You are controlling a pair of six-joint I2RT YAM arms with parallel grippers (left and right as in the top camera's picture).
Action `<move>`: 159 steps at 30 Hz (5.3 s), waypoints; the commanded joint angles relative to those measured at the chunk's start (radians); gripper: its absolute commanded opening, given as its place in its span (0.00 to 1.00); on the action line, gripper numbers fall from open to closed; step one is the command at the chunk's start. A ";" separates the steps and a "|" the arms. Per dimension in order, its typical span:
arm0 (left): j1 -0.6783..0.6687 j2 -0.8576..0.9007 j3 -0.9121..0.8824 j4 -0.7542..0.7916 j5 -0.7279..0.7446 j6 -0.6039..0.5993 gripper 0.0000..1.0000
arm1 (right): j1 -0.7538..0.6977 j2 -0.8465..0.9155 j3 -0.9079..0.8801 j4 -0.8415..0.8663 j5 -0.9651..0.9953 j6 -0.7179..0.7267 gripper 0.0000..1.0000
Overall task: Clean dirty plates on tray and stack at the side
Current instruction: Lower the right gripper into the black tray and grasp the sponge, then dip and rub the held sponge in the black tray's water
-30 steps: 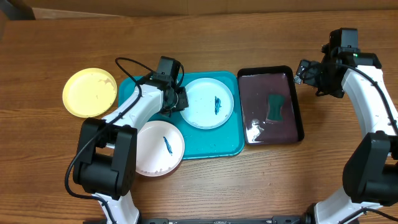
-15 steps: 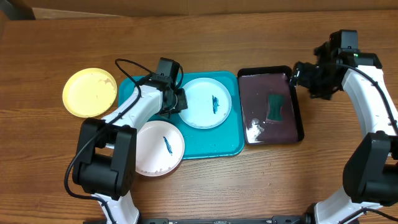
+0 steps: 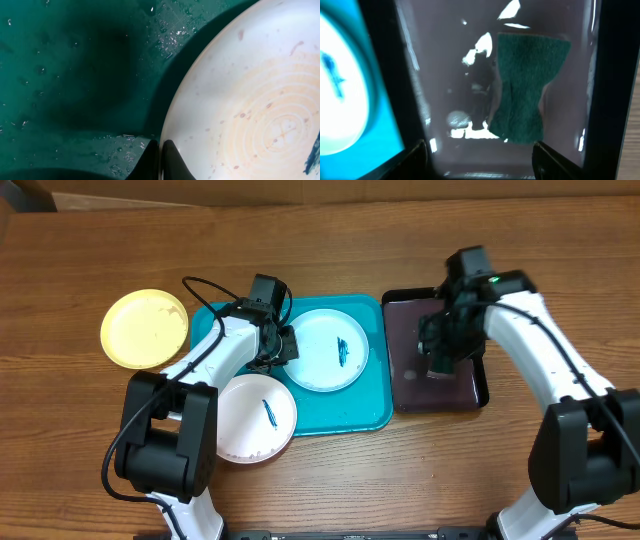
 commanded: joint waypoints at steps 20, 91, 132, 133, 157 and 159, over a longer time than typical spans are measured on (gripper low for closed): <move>0.004 -0.006 -0.016 -0.011 -0.038 0.012 0.04 | 0.021 -0.007 -0.293 0.369 0.125 0.042 0.59; 0.004 -0.006 -0.017 -0.011 -0.038 0.011 0.04 | 0.019 -0.007 -0.211 0.411 0.214 -0.020 0.58; 0.004 -0.006 -0.017 0.012 -0.042 0.012 0.05 | 0.019 -0.007 -0.278 0.372 0.143 -0.019 0.49; 0.004 -0.006 -0.017 0.012 -0.042 0.012 0.05 | 0.019 -0.007 -0.278 0.370 0.143 -0.019 0.46; 0.005 -0.006 -0.017 0.008 -0.048 0.011 0.04 | 0.023 -0.069 -0.127 0.241 0.124 -0.019 0.04; 0.005 -0.006 -0.017 0.007 -0.048 0.011 0.04 | 0.023 -0.084 -0.119 0.215 0.124 -0.019 0.03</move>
